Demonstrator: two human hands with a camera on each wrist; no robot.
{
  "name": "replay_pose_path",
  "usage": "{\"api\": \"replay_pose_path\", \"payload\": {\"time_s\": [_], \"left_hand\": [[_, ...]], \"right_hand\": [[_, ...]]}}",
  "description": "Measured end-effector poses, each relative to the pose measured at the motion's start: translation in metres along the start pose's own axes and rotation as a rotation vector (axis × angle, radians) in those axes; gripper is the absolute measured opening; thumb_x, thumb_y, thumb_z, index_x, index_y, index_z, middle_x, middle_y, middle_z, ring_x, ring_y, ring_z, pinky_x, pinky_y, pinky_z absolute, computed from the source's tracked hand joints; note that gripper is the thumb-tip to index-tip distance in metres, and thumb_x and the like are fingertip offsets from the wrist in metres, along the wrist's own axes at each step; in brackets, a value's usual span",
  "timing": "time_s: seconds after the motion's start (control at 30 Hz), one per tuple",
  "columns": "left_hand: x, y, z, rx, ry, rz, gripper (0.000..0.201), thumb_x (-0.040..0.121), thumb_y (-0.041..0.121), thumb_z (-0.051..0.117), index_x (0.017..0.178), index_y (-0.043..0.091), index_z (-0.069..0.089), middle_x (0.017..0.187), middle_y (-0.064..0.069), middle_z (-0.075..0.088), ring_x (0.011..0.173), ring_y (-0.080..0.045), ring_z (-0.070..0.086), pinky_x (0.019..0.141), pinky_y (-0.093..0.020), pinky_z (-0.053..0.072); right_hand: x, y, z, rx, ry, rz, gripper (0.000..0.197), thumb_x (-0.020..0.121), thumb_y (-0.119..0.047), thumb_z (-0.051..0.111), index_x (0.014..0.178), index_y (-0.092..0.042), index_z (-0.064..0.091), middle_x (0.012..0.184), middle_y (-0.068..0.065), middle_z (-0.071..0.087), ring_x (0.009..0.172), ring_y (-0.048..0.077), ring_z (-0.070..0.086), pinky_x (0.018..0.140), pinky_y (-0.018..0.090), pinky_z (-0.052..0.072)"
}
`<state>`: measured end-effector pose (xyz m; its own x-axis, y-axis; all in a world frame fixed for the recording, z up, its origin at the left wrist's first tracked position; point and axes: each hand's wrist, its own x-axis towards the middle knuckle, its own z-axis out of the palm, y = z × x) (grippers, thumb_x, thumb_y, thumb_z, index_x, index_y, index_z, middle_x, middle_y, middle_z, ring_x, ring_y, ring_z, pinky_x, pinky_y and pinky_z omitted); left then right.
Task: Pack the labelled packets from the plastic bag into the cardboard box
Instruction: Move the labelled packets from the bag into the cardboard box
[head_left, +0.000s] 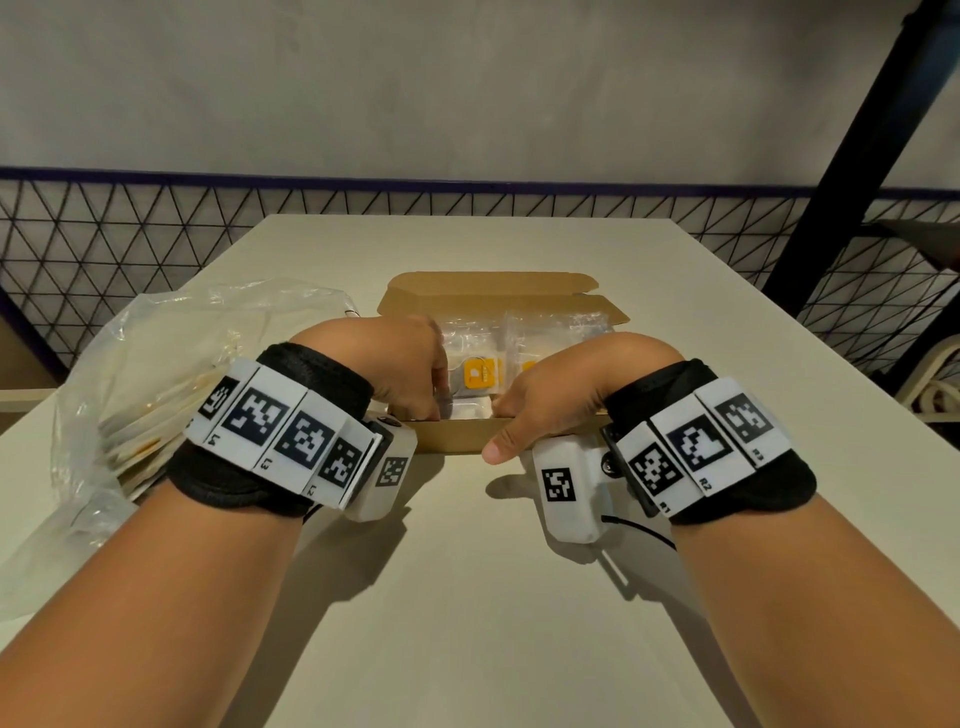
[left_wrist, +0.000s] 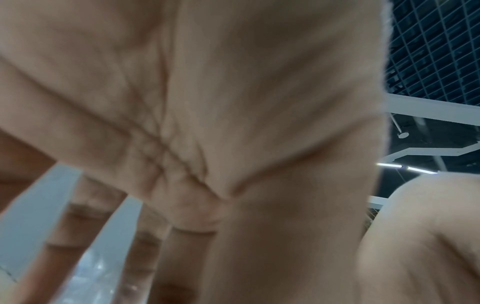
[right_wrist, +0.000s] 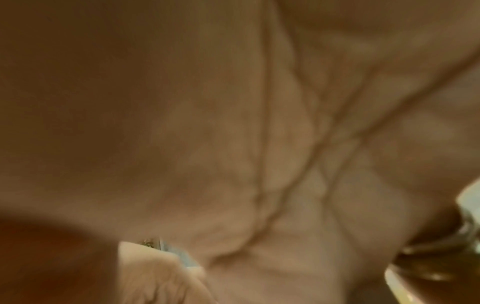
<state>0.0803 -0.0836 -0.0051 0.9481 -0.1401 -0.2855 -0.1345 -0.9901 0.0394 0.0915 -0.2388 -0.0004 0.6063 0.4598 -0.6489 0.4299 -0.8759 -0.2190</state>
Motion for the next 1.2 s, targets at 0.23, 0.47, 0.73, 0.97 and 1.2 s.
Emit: {"api": "replay_pose_path", "payload": {"time_s": [0.23, 0.47, 0.73, 0.97, 1.2], "left_hand": [[0.0, -0.001, 0.0, 0.042, 0.024, -0.052, 0.047, 0.074, 0.035, 0.073, 0.117, 0.018, 0.064, 0.133, 0.002, 0.035, 0.111, -0.021, 0.052, 0.093, -0.037, 0.049], [-0.001, -0.003, -0.001, -0.036, 0.064, -0.032, 0.043, 0.069, 0.034, 0.077, 0.111, 0.027, 0.066, 0.12, 0.004, 0.04, 0.106, -0.019, 0.052, 0.093, -0.036, 0.049], [0.0, -0.004, -0.002, -0.094, 0.103, -0.059, 0.049, 0.064, 0.056, 0.075, 0.101, 0.025, 0.068, 0.11, 0.006, 0.048, 0.103, -0.016, 0.052, 0.09, -0.035, 0.048], [-0.002, 0.001, -0.002, -0.118, 0.125, 0.002, 0.024, 0.077, 0.044, 0.068, 0.09, 0.024, 0.067, 0.098, 0.005, 0.064, 0.086, -0.013, 0.059, 0.069, -0.025, 0.044], [-0.005, 0.0, -0.004, -0.13, 0.301, 0.014, 0.016, 0.089, 0.013, 0.056, 0.092, 0.015, 0.072, 0.089, 0.0, 0.064, 0.083, -0.016, 0.056, 0.069, -0.024, 0.039]], "right_hand": [[-0.007, 0.0, -0.003, -0.126, 0.169, -0.051, 0.049, 0.087, -0.049, 0.054, 0.122, -0.016, 0.059, 0.117, -0.002, 0.059, 0.106, 0.018, 0.053, 0.091, 0.032, 0.041], [-0.008, 0.012, -0.009, 0.281, 0.513, -0.151, 0.017, 0.084, -0.021, 0.066, 0.098, -0.014, 0.07, 0.085, -0.001, 0.069, 0.072, 0.009, 0.06, 0.071, 0.022, 0.048], [-0.004, 0.013, -0.009, 0.193, 0.47, -0.146, 0.036, 0.077, -0.021, 0.073, 0.112, -0.016, 0.066, 0.102, -0.005, 0.067, 0.093, 0.009, 0.06, 0.084, 0.023, 0.048], [0.004, 0.011, -0.008, 0.42, 0.488, -0.11, 0.021, 0.096, -0.017, 0.049, 0.098, -0.005, 0.065, 0.087, 0.008, 0.07, 0.069, 0.013, 0.067, 0.06, 0.018, 0.052], [-0.011, 0.019, -0.011, 0.047, 0.309, 0.079, 0.044, 0.093, -0.049, 0.043, 0.106, -0.014, 0.066, 0.101, 0.003, 0.066, 0.088, 0.021, 0.063, 0.08, 0.031, 0.05]]}}
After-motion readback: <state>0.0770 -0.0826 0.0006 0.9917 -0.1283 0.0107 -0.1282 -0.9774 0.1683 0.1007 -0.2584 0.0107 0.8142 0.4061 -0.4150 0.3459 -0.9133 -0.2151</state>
